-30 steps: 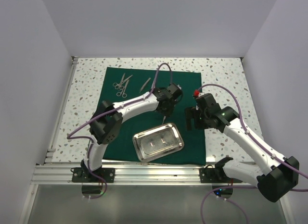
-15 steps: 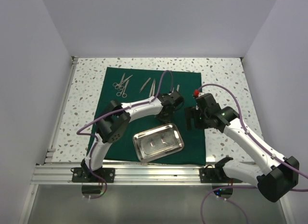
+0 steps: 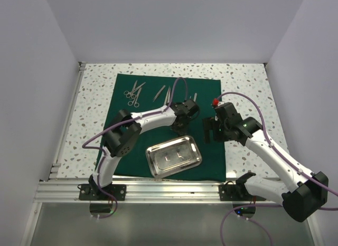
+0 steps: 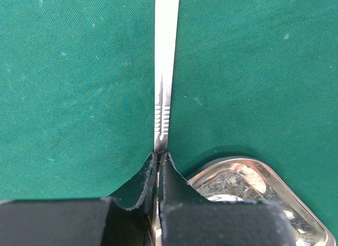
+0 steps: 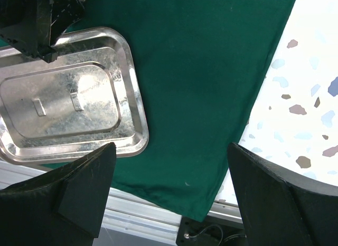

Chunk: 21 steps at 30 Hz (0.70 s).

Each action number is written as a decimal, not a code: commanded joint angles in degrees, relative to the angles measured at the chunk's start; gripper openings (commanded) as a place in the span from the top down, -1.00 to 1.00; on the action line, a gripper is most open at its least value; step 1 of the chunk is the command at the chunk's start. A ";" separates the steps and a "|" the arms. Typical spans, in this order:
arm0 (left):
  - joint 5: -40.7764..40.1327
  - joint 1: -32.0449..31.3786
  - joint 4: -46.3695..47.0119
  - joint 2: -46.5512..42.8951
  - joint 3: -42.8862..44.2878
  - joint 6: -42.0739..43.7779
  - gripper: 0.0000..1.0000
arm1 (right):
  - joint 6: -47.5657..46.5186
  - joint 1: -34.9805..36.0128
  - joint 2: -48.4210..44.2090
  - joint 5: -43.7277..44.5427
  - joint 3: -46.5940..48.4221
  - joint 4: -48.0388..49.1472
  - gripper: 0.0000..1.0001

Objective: Open and lay out the surgical kit
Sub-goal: Pick up the medical item from the surgical kit.

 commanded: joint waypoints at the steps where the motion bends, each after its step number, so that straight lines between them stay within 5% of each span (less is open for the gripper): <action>1: 2.05 0.29 -0.38 1.08 -3.15 -1.00 1.00 | -0.64 -0.07 -0.08 -0.12 0.05 0.70 -0.79; 12: -3.22 0.20 -0.03 -3.76 5.97 0.84 1.00 | -0.64 -0.07 0.27 -0.47 -0.21 0.78 -0.79; 21: -8.50 0.91 -0.55 4.40 21.60 2.25 1.00 | -0.81 0.02 0.36 -0.47 0.23 0.17 -0.79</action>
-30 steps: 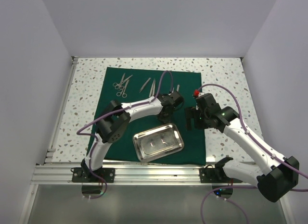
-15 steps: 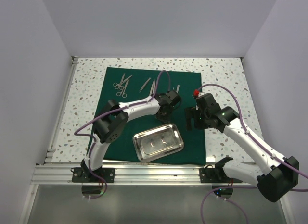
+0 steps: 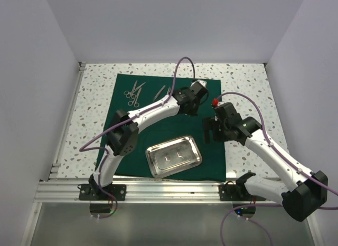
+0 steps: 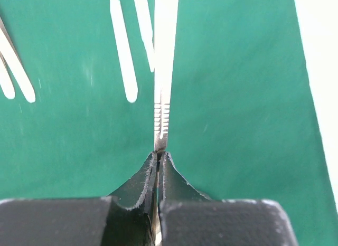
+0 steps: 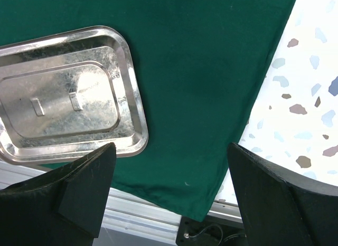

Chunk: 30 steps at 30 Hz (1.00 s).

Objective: Open and lay out the surgical kit
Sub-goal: Pick up the medical item from the surgical kit, then place the medical item in the surgical kit.

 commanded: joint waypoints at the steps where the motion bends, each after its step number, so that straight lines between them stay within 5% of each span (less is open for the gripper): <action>1: -3.58 1.17 0.52 5.85 7.20 1.31 1.00 | -0.82 0.02 0.06 -0.30 0.34 0.00 -0.79; 9: -3.58 3.28 -0.09 19.13 24.06 -0.01 1.00 | -0.73 0.02 -0.64 0.32 0.95 -1.41 -0.79; 13: -3.50 3.81 0.95 20.46 23.48 -0.71 0.95 | -0.73 0.02 -1.17 0.58 0.86 -1.50 -0.79; 20: -2.88 3.90 1.32 13.61 17.50 0.34 -0.13 | -0.90 0.02 -0.21 0.14 1.30 -0.01 -0.79; 26: -4.64 3.81 -3.35 -4.30 1.10 -0.62 -0.17 | -1.17 0.02 2.51 -0.82 5.08 2.71 -0.79; 30: -1.48 3.90 -4.83 -21.07 -20.32 -2.38 -0.18 | -0.90 0.10 5.85 -2.31 6.49 5.79 -0.79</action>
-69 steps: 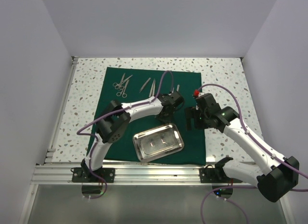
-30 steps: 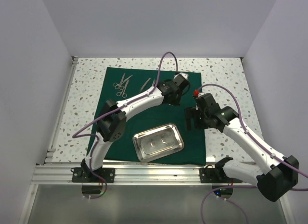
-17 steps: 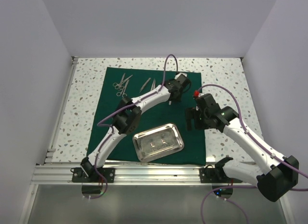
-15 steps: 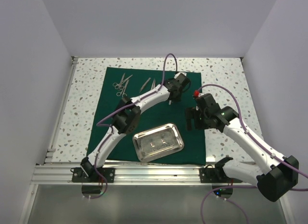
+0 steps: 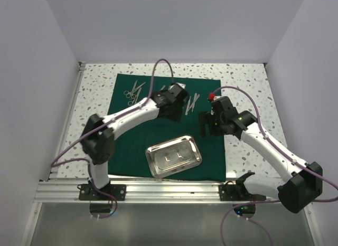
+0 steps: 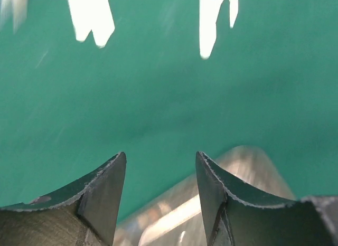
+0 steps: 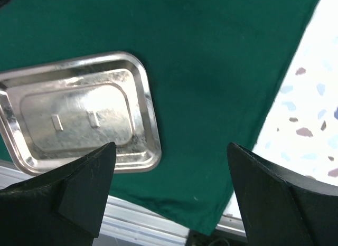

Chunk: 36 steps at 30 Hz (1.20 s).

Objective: Open and lay out the surgical kit
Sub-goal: Place the medical item in the surgical kit, then pick up the container from the surgical kit.

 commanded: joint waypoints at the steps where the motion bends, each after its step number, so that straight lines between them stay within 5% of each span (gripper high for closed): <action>1: 2.65 -0.19 -3.79 -14.35 -12.20 -2.25 -0.18 | -0.60 0.00 2.49 -2.45 3.19 4.48 -0.79; 8: 10.22 -2.82 -6.53 -26.93 -34.78 -7.25 -0.17 | -1.47 0.08 8.55 -3.68 4.59 8.61 -0.79; 23: 11.54 -4.32 -0.02 -30.37 -49.13 -16.05 -0.06 | -5.16 0.08 15.15 -5.79 8.64 6.51 -0.78; 30: 12.69 -4.32 4.55 -28.79 -50.90 -17.63 0.35 | -5.08 0.08 14.01 -6.32 7.76 6.16 -0.78; 36: 11.29 -4.32 2.98 -27.29 -48.27 -16.84 0.94 | -5.17 0.08 13.05 -5.97 6.97 6.33 -0.78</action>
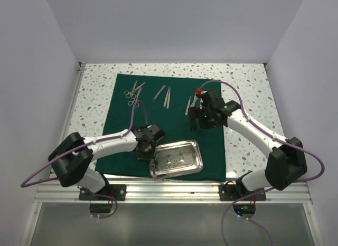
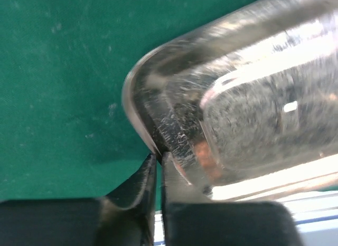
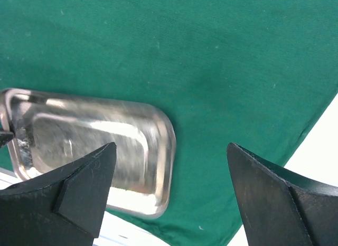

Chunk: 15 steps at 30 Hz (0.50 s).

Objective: Open and lay out the surgical kit
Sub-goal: Pick up the container from the surgical kit.

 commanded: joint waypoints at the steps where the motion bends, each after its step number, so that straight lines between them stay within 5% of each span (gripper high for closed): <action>1: -2.77 -0.32 0.18 1.49 2.16 0.03 1.00 | -0.88 0.00 -2.50 -0.90 0.33 -0.49 -0.78; 15: -13.06 7.31 -4.58 1.76 8.50 7.06 1.00 | -0.97 0.08 -5.92 0.77 -1.35 -1.54 -0.78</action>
